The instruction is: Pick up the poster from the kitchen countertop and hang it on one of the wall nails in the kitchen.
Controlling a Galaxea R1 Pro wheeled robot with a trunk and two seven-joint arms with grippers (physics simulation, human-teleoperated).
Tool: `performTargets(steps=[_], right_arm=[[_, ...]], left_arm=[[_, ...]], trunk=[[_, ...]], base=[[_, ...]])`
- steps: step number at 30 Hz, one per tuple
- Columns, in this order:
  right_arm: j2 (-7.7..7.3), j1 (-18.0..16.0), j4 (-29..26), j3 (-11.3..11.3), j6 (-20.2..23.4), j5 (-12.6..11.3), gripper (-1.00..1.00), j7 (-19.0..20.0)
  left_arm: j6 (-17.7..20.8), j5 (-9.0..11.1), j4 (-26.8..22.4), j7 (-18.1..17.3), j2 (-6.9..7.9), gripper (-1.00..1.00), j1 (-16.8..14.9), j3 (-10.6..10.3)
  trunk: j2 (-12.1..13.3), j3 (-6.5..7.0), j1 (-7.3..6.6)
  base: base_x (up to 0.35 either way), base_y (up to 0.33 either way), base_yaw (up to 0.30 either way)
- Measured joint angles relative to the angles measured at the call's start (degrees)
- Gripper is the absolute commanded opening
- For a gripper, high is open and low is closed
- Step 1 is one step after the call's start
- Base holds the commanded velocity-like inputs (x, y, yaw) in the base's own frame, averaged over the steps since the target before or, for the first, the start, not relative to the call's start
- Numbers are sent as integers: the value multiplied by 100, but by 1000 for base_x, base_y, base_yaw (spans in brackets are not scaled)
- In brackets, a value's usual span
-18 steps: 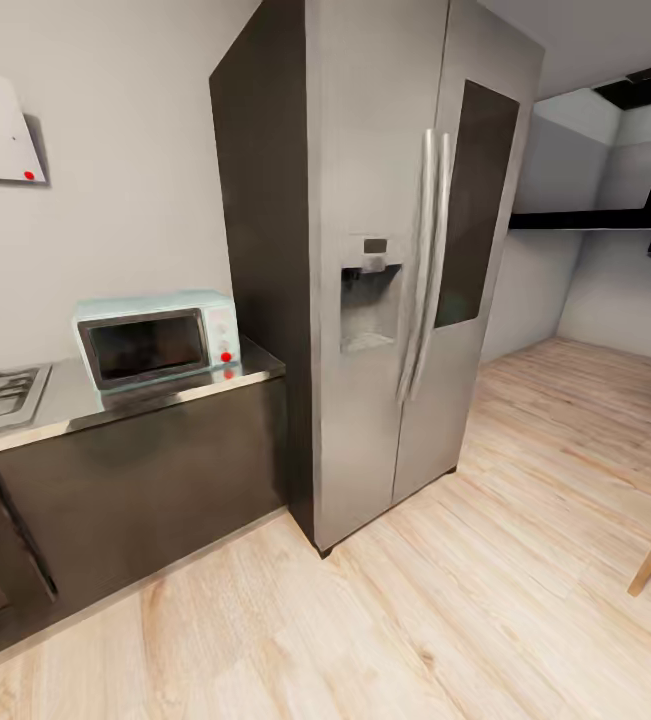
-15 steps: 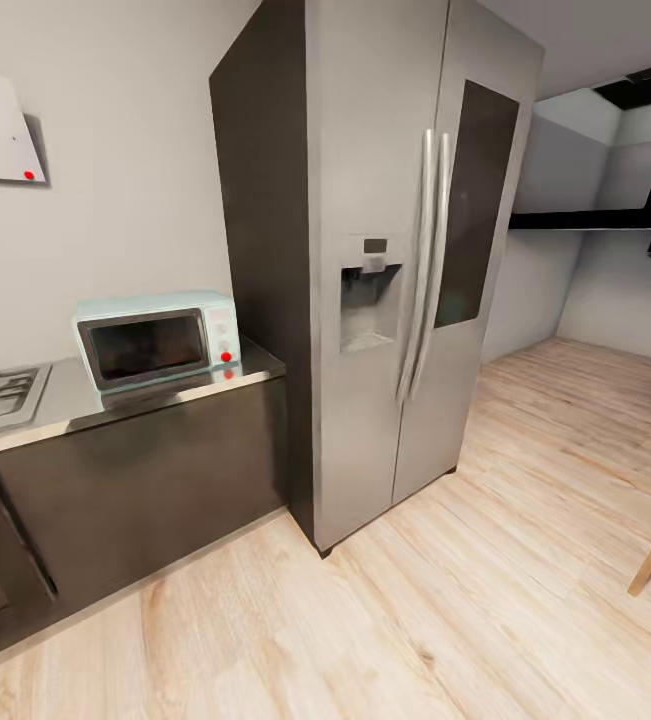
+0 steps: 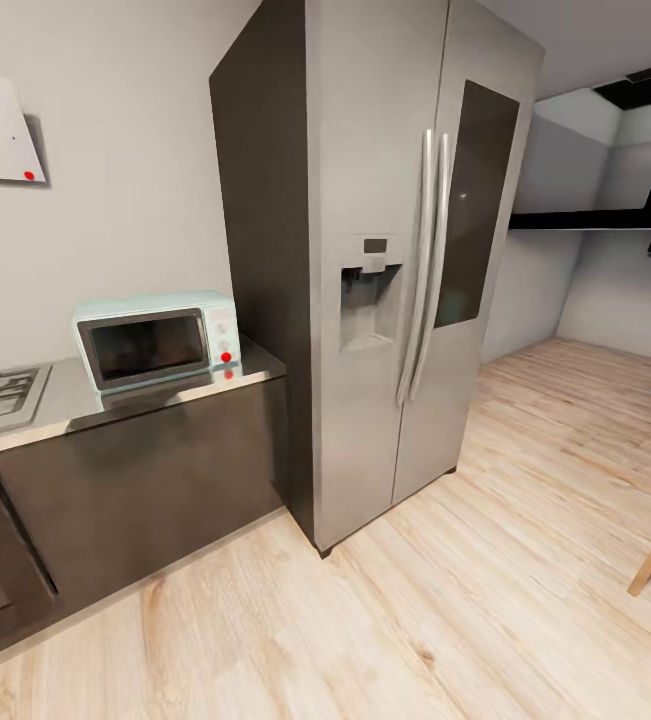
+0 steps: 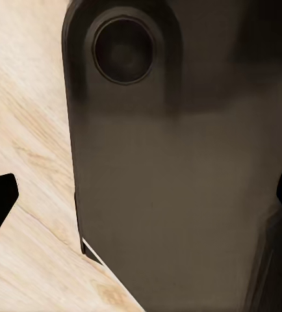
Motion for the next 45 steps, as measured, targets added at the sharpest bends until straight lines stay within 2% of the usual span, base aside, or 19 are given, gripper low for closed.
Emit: performTargets(steps=[2,7,8,9,10,11,12,17,29,45], right_arm=[[-65,-65,-68,-5,-58,0,100,-33],[-226,-229,-237,-11,-204,4,100,-55],[-245,-410,-548,-13,-706,7,100,-56],[-279,-532,-1634,-5,-748,22,100,-61],[-296,-537,-3086,10,-764,39,100,-65],[-301,-536,-3758,18,-769,48,100,-67],[-308,-523,-3540,20,-773,50,100,-69],[-356,-494,-3408,41,-865,76,100,-75],[-398,-491,-3348,40,-1006,73,100,-77],[-388,-491,-3338,41,-1014,80,100,-91]], left_arm=[[-58,-18,-60,30,-3,100,63,28],[-217,-29,-220,45,106,100,170,42],[-682,-30,-541,45,113,100,176,47],[-738,-31,-1348,47,135,100,179,65],[-755,-31,-2443,47,150,100,181,74],[-760,-31,-3749,47,156,100,178,79],[-763,-30,-4200,49,165,100,177,83],[-763,-14,-4160,49,220,100,184,110],[-762,-12,-4116,47,217,100,184,108],[-754,-14,-4096,64,221,100,184,112]], trunk=[[0,1,0],[0,1,0],[0,-1,0],[0,0,0],[1,1,0],[1,3,0],[1,1,0],[0,1,0],[0,1,0],[1,1,2]], base=[[0,0,0],[0,0,0],[0,0,0],[0,0,0],[0,0,0],[0,0,0],[0,0,0],[0,0,0],[0,0,7],[-59,-54,258]])
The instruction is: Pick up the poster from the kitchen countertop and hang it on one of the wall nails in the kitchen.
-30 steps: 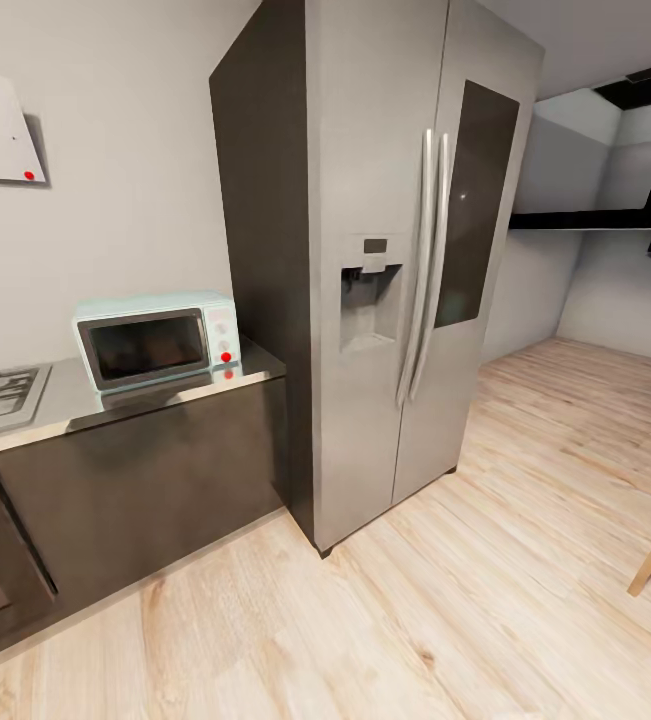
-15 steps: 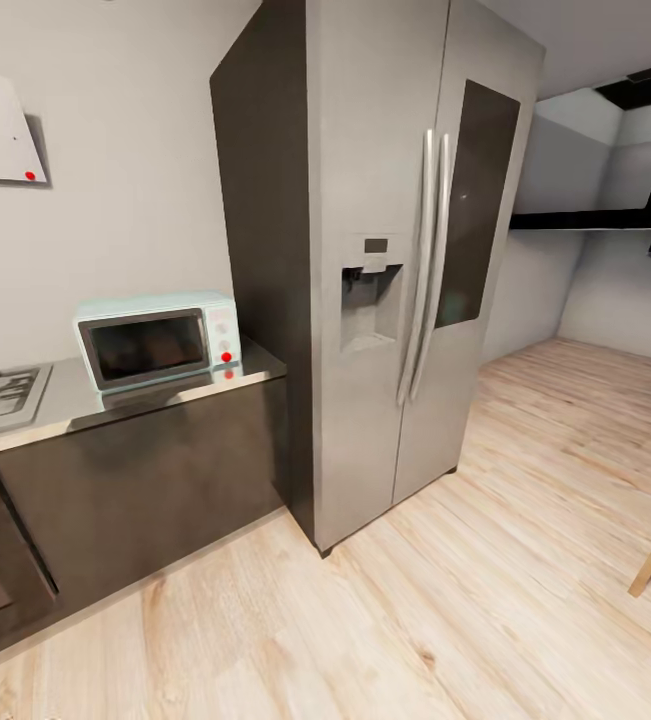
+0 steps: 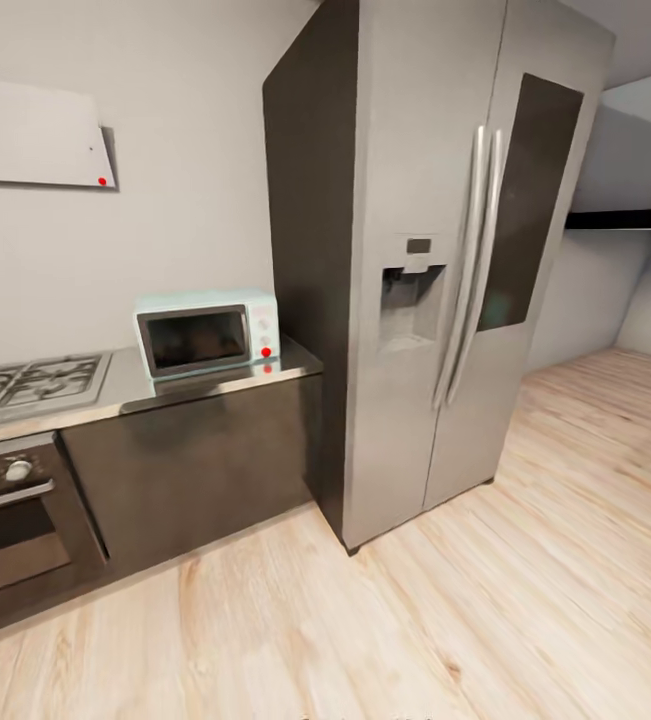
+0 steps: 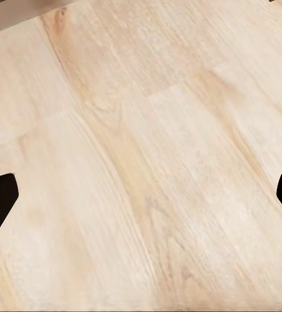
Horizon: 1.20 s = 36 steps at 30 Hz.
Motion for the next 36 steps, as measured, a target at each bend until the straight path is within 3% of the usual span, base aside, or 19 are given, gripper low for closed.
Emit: performTargets(steps=[7,19,36], right_arm=[[-6,1,354,11,6,0,100,8],[14,0,411,34,-1,0,100,4],[29,0,405,32,-11,0,100,-8]], left_arm=[[14,-1,5,-5,-3,100,0,0],[17,-1,7,-1,-3,100,1,1],[11,3,182,6,-3,100,0,-4]], trunk=[[0,0,0],[0,0,-2],[0,0,-2]], base=[[-210,-191,75],[-38,-34,25],[-1,-1,267]])
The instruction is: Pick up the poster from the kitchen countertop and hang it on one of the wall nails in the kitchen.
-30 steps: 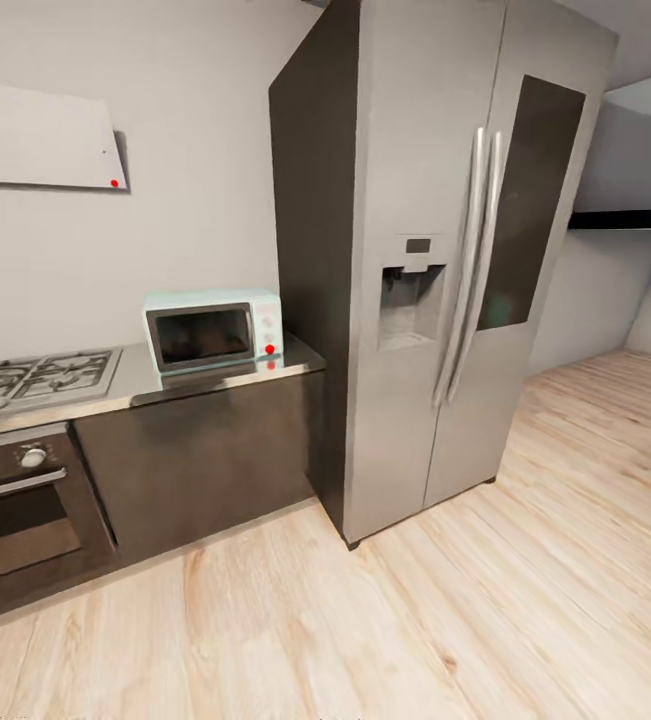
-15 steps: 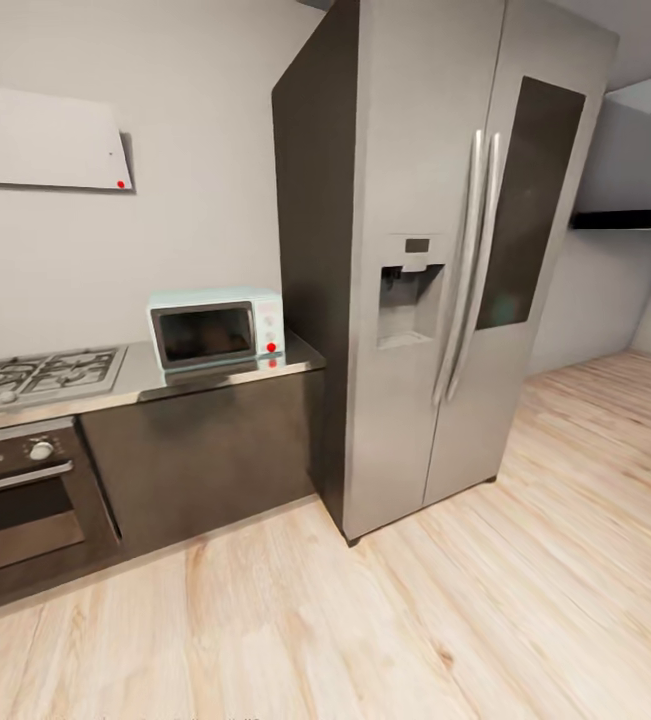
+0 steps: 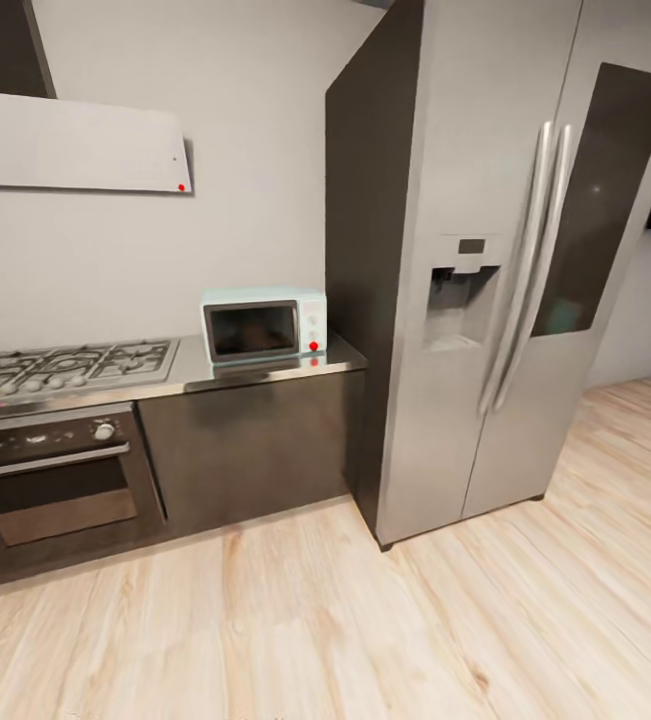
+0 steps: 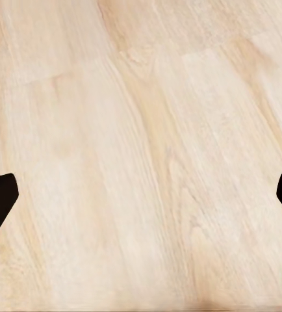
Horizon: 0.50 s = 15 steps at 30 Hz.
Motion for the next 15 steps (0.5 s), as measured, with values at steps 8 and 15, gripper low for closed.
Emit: performTargets(steps=[8,15], right_arm=[[0,0,0,-1,0,0,100,0],[0,0,0,-1,0,0,100,-6]], left_arm=[[-2,3,50,2,-1,100,0,4],[-3,4,54,2,-1,100,0,5]], trunk=[[0,0,0],[0,0,0]], base=[[0,0,288],[0,0,288]])
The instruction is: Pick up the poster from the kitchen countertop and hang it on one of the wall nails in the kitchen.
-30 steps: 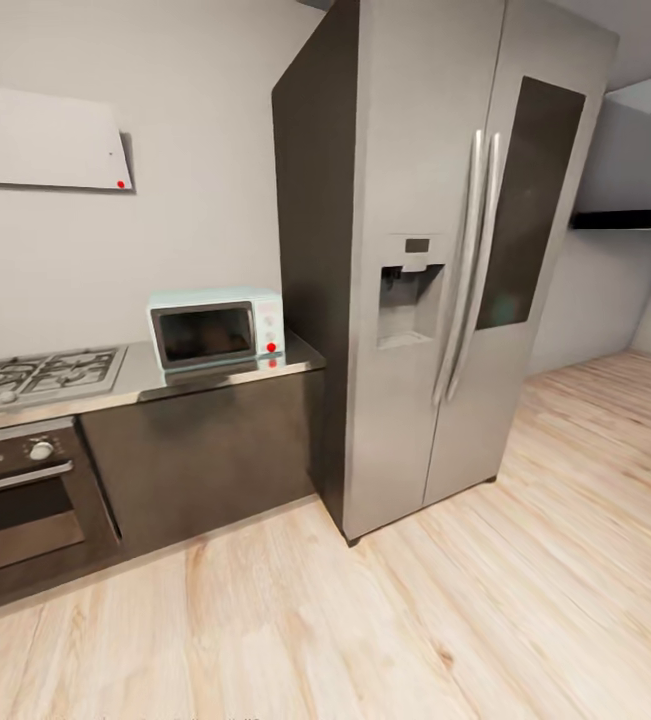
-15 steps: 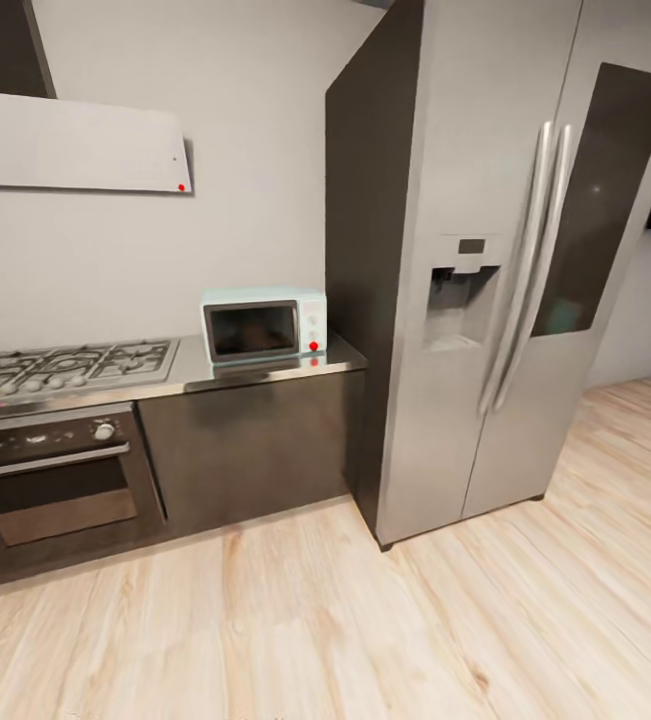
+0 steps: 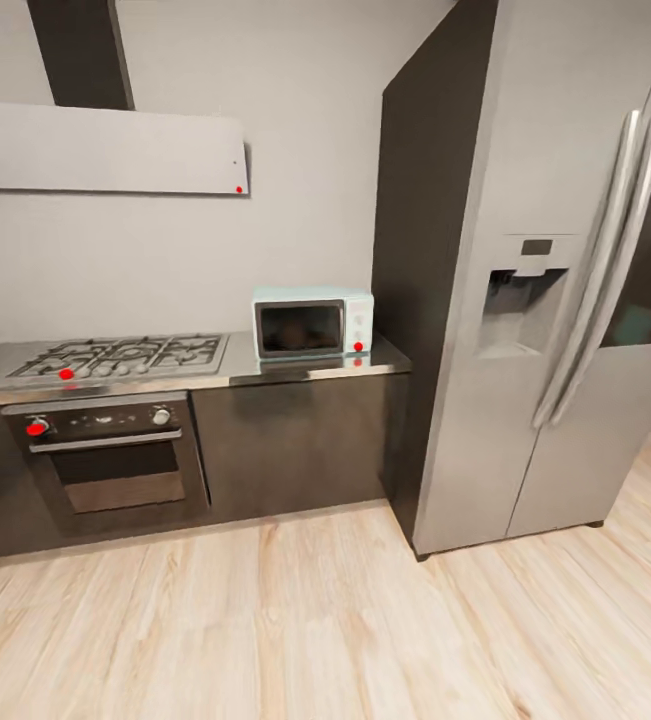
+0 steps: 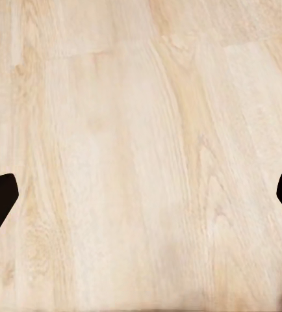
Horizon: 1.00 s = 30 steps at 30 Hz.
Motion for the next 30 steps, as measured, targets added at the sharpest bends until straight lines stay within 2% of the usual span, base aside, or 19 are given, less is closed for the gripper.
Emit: performTargets(steps=[21,27,30], right_arm=[[14,0,7,3,9,0,100,-7],[4,0,10,5,10,3,100,2],[-2,0,14,3,10,113,100,8]], left_arm=[[-1,0,1,-1,0,100,0,1],[-2,0,-2,-5,0,100,-1,-1],[5,0,-4,-12,0,100,-1,-2]], trunk=[[0,0,1],[0,0,2],[0,0,2]], base=[[-6,-10,291],[-139,-219,113],[-157,-248,18]])
